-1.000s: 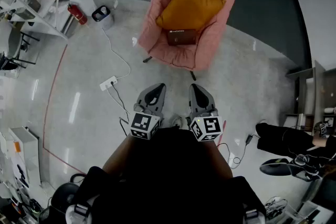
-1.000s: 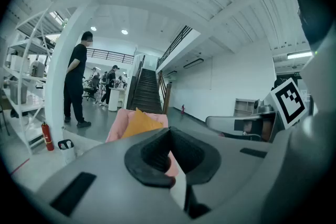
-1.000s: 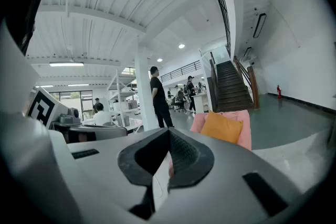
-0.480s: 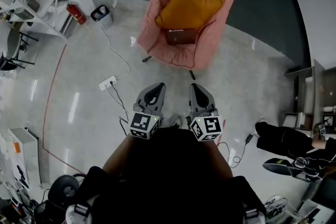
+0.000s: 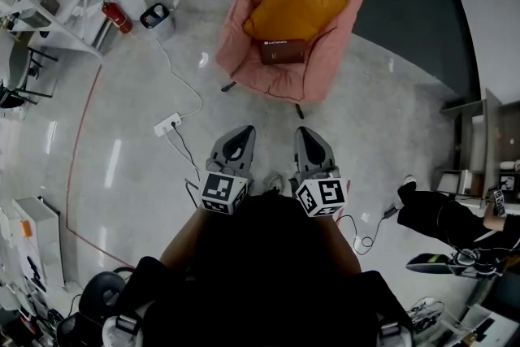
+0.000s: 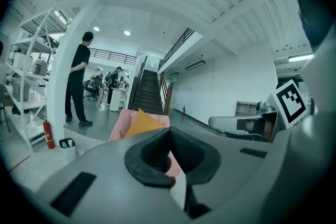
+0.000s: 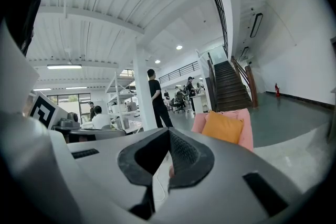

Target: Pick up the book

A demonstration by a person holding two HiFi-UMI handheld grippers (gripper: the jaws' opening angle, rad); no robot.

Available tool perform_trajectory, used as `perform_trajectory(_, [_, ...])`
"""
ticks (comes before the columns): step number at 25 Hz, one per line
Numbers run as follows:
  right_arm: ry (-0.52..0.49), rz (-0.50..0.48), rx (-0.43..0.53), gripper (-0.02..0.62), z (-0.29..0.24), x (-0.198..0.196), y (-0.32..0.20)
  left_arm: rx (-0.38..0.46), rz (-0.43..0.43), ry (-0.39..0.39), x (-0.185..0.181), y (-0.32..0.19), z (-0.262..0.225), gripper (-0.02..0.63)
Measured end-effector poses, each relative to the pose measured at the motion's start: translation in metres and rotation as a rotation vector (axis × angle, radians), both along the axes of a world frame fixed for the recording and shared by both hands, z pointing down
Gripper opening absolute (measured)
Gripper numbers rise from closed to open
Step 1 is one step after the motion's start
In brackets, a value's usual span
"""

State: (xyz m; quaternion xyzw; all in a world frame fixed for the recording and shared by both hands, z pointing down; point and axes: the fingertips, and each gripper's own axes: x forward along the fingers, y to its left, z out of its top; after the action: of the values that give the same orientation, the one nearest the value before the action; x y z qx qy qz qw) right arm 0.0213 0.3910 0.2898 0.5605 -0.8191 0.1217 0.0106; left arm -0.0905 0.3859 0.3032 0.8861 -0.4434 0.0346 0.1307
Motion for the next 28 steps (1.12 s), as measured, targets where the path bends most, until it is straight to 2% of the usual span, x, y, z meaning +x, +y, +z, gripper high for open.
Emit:
perform_trajectory(15, [0.005,0.069,-0.012,0.003,0.006,-0.044,0.002,-0.021,0.028,0.011,-0.042,-0.008,0.01,0.0])
perform_trajectory(21, [0.0,0.082,-0.036,0.003,0.012,-0.031,-0.006,-0.039,0.067,0.013,-0.025,-0.017,0.014,0.0])
perform_trajectory(28, [-0.015,0.071,-0.041,0.003,0.022,-0.003,-0.044,-0.033,0.077,0.006,0.008,-0.049,0.02,0.0])
